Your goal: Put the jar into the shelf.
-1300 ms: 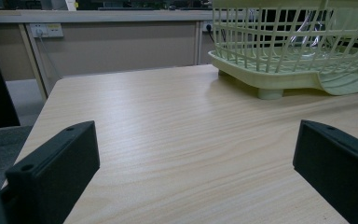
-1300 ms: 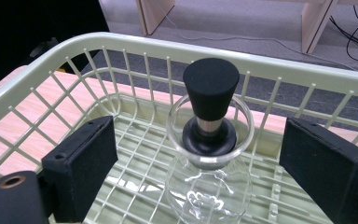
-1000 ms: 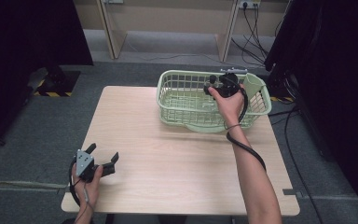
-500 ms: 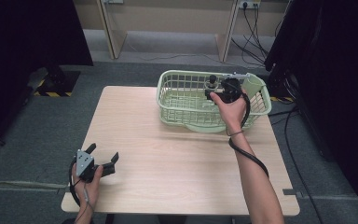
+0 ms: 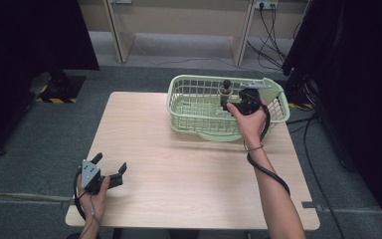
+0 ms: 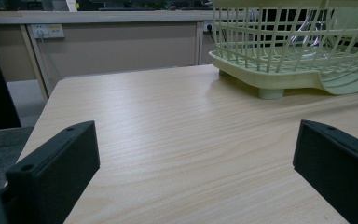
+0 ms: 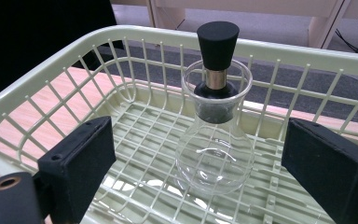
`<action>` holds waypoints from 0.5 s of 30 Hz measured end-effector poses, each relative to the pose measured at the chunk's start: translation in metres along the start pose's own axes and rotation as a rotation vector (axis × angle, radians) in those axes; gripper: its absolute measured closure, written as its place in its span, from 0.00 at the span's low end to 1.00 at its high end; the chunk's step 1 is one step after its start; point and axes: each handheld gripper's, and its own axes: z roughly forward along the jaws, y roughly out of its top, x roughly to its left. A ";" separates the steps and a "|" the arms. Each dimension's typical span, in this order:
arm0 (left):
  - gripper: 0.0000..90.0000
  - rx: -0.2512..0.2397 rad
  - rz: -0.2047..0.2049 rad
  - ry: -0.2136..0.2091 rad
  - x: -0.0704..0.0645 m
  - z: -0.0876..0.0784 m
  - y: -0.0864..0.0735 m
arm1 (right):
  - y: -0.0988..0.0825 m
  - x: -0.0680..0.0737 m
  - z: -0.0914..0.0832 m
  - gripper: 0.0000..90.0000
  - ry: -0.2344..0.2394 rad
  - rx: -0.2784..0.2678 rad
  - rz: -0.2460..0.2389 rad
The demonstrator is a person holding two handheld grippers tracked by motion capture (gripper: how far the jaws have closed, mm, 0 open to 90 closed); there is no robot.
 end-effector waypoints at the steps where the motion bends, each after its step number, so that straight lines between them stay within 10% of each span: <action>1: 0.00 0.000 0.000 0.000 0.000 0.000 0.000 | -0.001 0.000 -0.001 0.11 0.000 -0.002 0.001; 15: 0.00 0.001 0.001 0.002 0.000 0.000 0.000 | -0.016 -0.001 -0.017 0.10 0.008 -0.028 -0.006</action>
